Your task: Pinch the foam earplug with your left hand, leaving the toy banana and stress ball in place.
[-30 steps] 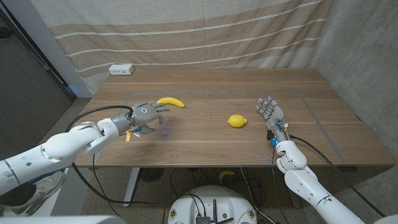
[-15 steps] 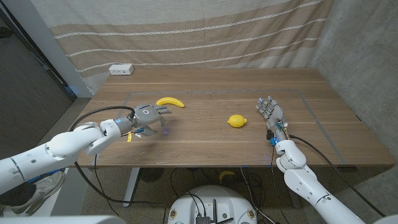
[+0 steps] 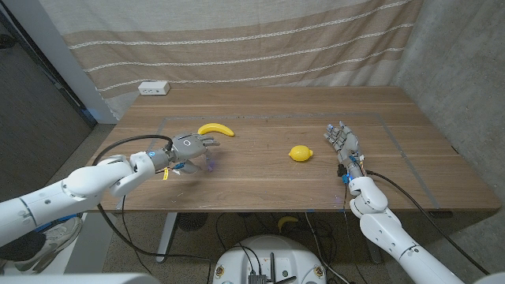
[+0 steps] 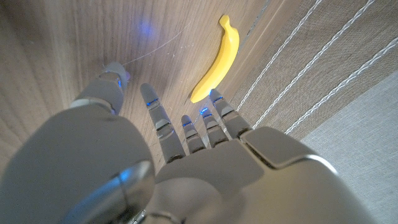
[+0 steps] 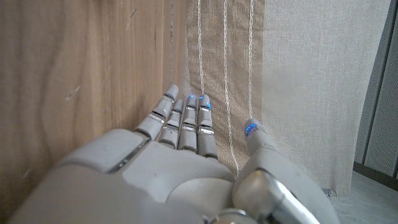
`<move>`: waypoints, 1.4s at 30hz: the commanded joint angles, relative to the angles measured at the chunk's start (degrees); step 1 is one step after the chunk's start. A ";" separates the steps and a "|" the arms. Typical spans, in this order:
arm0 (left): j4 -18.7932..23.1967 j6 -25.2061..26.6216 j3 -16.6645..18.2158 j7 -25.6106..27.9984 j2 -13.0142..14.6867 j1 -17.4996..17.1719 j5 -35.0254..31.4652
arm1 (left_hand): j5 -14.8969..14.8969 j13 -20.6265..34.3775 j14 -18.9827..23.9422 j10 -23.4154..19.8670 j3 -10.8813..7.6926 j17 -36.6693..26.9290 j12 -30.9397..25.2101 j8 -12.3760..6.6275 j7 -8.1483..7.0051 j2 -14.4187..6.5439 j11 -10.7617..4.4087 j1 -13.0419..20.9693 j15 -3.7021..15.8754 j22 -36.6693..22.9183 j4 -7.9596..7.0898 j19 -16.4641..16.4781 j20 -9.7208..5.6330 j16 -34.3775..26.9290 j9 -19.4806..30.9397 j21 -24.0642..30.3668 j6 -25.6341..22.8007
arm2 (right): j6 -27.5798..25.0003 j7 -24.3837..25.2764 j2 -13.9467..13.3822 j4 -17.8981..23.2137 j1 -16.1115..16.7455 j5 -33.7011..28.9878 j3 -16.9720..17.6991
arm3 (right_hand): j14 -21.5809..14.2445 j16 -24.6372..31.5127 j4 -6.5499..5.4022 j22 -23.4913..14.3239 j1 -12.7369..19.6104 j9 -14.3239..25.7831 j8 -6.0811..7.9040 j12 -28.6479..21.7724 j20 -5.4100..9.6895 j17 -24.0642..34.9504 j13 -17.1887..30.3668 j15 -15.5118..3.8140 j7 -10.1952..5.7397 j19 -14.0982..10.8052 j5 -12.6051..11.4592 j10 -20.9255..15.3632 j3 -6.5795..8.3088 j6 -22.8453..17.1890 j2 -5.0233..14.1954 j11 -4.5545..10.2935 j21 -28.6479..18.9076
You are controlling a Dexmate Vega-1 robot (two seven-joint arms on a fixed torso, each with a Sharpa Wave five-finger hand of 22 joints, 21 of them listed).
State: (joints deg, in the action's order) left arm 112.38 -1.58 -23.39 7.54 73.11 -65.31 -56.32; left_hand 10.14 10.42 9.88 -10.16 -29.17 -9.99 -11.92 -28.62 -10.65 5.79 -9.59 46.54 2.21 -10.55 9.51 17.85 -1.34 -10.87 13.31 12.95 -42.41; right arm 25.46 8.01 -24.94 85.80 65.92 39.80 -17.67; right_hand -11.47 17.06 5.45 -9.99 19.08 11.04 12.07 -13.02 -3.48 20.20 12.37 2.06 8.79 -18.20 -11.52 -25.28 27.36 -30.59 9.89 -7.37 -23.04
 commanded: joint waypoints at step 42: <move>-4.11 -2.39 -6.14 -0.51 -2.94 5.79 -2.24 | -0.12 -0.03 1.52 -2.21 1.34 -0.11 0.47 0.38 -0.38 -2.16 -0.66 3.85 5.60 -0.13 0.05 1.64 -0.36 0.08 -0.43 -0.17 0.02 | -0.15 1.69 -0.25 0.57 0.21 -1.53 -0.09 | -0.68 -0.22 0.06 -0.32 -0.49 0.17 -0.11 -0.17 -0.07 0.09 0.27 0.22 0.22 -0.86 -0.07 -0.77 0.18 -1.08 -0.04 0.04 0.52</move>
State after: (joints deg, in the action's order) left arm 109.05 -3.76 -28.51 8.09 71.08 -60.84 -57.78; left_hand 10.14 10.42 10.96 -11.97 -28.08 -10.02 -11.65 -29.10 -10.88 4.46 -10.43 49.98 2.35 -10.54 9.68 19.07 -1.95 -10.87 13.03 12.95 -44.16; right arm 25.39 9.20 -25.22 86.21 66.09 38.62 -17.68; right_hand -11.78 17.06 5.45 -9.99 19.09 11.04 12.08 -13.02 -3.69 20.22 12.37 2.36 8.78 -18.41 -11.52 -25.28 27.37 -31.22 9.89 -7.37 -22.62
